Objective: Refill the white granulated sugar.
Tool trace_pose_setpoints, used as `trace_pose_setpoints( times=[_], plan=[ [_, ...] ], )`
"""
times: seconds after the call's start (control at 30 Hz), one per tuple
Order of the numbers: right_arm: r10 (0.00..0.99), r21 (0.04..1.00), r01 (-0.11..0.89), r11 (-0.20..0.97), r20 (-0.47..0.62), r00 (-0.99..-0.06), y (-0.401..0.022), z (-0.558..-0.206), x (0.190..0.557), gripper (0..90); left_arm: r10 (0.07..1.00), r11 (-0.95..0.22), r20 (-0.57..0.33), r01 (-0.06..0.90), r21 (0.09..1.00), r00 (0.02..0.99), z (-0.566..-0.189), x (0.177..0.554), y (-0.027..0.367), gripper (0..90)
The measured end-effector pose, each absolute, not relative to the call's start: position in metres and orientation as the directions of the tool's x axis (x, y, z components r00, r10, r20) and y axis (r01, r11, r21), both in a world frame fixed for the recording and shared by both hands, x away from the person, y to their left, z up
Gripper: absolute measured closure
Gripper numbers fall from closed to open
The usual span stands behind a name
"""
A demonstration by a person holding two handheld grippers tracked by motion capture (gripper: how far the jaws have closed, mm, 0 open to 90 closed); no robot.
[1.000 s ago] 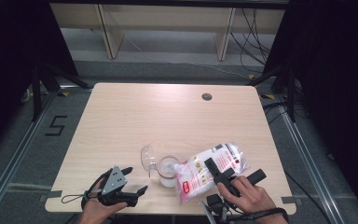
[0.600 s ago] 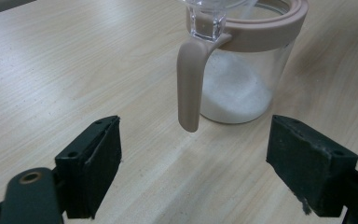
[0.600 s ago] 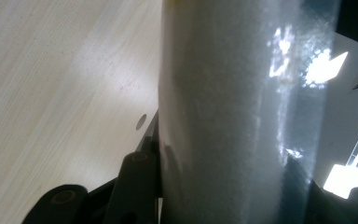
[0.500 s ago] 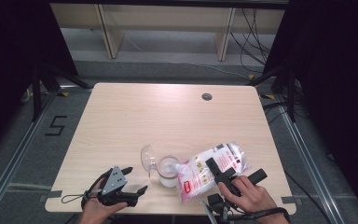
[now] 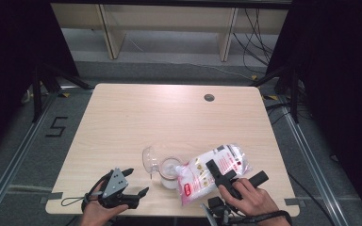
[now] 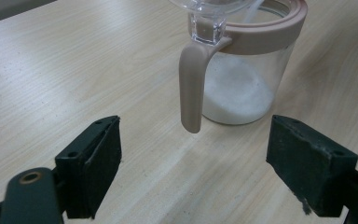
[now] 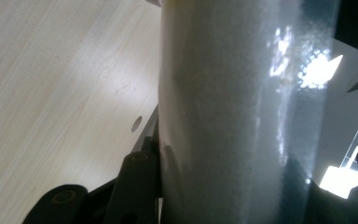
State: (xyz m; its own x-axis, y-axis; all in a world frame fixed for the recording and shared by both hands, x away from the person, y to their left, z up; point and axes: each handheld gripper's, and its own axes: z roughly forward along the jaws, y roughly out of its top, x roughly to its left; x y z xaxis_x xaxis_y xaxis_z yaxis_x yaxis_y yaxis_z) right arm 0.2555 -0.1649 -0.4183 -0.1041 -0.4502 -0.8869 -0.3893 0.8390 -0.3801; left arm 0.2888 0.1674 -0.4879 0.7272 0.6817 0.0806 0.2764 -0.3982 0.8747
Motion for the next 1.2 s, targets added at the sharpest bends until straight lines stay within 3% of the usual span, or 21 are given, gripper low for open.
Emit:
trace_pose_setpoints(
  times=[0.43, 0.5, 0.7, 0.8, 1.2],
  plan=[
    [-0.453, -0.387, -0.38, 0.84, -0.886, -0.1, -0.1677, -0.4186, 0.2561, 69.3, 0.677, -0.412, 0.106, 0.256, 0.874, 0.728, -0.4867, 0.29, 0.167, 17.6],
    [-0.506, -0.438, -0.39, 0.81, -0.858, -0.087, -0.166, -0.4153, 0.2565, 69.3, 0.686, -0.41, 0.101, 0.268, 0.872, 0.72, -0.4871, 0.2886, 0.1663, 17.6],
    [-0.493, -0.422, -0.397, 0.815, -0.865, -0.092, -0.1648, -0.4161, 0.2556, 69.4, 0.685, -0.402, 0.095, 0.266, 0.876, 0.722, -0.487, 0.2879, 0.166, 17.6],
    [-0.442, -0.371, -0.391, 0.842, -0.891, -0.107, -0.1655, -0.4195, 0.2563, 69.5, 0.685, -0.41, 0.103, 0.264, 0.873, 0.721, -0.4866, 0.2885, 0.1664, 17.6],
    [-0.443, -0.372, -0.376, 0.848, -0.889, -0.119, -0.1693, -0.4195, 0.256, 69.7, 0.675, -0.421, 0.114, 0.254, 0.871, 0.729, -0.4866, 0.2893, 0.1666, 17.6]
  ],
)
